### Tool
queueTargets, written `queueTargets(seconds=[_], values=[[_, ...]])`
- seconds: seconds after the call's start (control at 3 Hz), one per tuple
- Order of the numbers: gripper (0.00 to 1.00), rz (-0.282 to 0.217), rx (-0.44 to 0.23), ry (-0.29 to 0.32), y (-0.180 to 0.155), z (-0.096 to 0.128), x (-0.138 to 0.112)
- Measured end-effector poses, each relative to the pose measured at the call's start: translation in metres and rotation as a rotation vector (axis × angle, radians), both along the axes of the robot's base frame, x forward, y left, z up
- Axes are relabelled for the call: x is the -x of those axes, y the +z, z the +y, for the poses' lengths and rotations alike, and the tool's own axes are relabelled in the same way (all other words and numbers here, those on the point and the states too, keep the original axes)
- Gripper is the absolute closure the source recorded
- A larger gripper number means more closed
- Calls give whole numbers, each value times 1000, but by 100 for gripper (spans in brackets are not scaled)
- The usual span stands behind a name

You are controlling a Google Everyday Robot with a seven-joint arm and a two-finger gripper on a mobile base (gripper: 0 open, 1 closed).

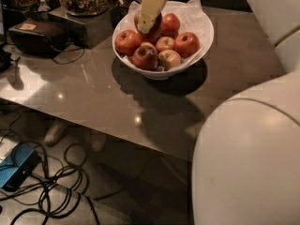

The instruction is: Pick apple from white bowl

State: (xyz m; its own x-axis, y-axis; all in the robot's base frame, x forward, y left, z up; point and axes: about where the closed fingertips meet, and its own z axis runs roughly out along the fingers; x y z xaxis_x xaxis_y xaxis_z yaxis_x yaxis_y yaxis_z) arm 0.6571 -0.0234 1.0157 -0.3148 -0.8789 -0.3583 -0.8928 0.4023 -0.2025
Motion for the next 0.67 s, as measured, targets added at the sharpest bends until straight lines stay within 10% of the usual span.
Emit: queueTargets(seconds=[0.67], values=[[100,-52,-26,35,21,14,-2]])
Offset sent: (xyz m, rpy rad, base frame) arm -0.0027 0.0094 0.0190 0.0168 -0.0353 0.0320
